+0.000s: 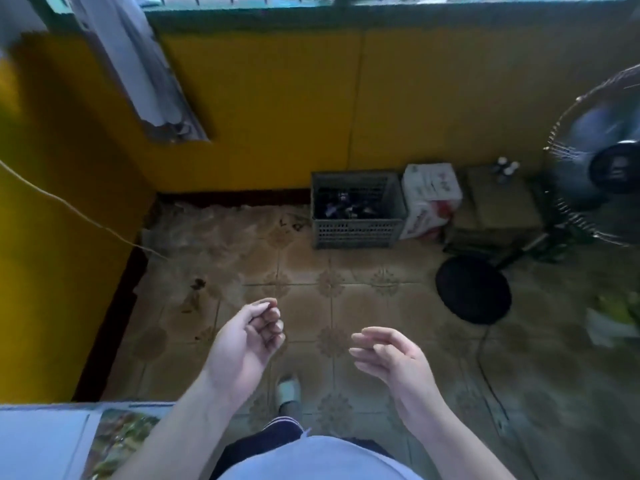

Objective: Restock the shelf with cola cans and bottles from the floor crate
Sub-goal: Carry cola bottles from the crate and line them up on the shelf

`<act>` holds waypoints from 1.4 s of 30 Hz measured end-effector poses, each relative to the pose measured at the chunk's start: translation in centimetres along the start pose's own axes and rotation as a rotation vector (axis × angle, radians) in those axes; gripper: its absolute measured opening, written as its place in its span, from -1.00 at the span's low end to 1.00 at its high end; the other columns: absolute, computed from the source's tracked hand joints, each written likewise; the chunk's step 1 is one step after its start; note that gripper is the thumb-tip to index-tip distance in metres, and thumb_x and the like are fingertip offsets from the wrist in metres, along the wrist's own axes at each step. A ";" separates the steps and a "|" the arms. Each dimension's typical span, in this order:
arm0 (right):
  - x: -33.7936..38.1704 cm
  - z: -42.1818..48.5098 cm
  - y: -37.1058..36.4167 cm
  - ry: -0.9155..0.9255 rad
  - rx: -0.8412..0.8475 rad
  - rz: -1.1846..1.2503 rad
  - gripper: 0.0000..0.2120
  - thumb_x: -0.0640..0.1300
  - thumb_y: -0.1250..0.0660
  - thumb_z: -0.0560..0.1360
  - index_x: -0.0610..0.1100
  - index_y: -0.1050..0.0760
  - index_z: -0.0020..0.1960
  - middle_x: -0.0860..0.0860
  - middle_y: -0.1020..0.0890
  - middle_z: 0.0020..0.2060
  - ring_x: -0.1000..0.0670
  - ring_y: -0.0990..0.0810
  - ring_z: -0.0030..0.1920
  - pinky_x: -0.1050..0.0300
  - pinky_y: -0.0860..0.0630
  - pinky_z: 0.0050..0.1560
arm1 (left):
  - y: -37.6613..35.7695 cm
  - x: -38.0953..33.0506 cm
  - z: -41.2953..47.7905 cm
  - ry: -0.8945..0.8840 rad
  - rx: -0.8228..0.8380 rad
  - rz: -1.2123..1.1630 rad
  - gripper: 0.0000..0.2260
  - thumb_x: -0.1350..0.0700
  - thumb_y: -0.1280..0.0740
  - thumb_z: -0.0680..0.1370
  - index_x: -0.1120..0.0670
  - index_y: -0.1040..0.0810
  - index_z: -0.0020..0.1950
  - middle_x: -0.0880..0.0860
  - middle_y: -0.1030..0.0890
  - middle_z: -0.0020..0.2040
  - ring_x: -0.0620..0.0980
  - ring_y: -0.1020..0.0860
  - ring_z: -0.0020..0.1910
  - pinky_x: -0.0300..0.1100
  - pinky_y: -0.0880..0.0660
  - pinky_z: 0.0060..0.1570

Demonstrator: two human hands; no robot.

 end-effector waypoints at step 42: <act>28.1 42.8 -3.7 -0.247 -0.137 0.157 -0.73 -0.34 -0.12 0.67 -0.29 -0.60 0.10 -0.19 -0.68 -0.25 -0.13 -0.67 -0.27 0.00 -0.62 -0.10 | -22.6 -19.6 37.9 0.136 -0.145 0.072 -0.83 0.16 -0.23 0.66 0.19 -0.58 0.12 0.08 -0.57 -0.27 0.01 -0.50 -0.24 -0.11 -0.48 -0.11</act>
Point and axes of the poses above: each hand's wrist, its own z-axis towards the middle knuckle, its own y-axis out of the back of the hand, x = y × z, the point moved 4 cm from there along z, towards the middle knuckle
